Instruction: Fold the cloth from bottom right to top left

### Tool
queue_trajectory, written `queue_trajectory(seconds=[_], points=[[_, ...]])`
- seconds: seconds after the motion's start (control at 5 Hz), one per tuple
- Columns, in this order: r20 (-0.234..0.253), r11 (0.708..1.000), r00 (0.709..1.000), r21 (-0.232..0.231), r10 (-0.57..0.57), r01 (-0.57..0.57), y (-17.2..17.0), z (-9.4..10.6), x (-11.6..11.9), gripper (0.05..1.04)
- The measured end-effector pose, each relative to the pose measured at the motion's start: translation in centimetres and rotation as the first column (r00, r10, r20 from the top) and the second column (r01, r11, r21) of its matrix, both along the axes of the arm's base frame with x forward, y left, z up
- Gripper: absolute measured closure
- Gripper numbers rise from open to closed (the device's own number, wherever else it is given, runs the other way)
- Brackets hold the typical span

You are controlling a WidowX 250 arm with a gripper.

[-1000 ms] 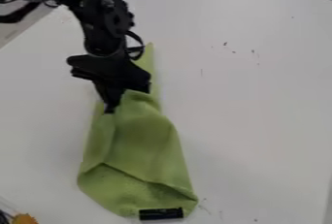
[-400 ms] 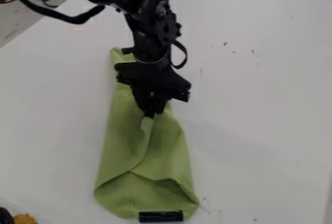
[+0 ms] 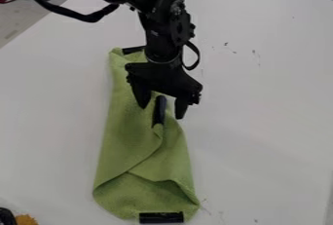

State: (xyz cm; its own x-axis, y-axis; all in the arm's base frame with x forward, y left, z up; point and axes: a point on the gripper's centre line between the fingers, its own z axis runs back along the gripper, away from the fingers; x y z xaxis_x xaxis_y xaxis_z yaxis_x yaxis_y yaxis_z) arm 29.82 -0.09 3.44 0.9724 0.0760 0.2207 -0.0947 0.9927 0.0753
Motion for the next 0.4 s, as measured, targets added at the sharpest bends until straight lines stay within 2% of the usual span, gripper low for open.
queue_trajectory(seconds=[0.2,0.4], points=[[-0.011,1.0,1.0,0.01,-0.013,0.013,-1.0,0.21,-0.04,0.077],[0.021,1.0,1.0,0.026,-0.001,0.0,-1.18,1.12,0.14,0.083]])
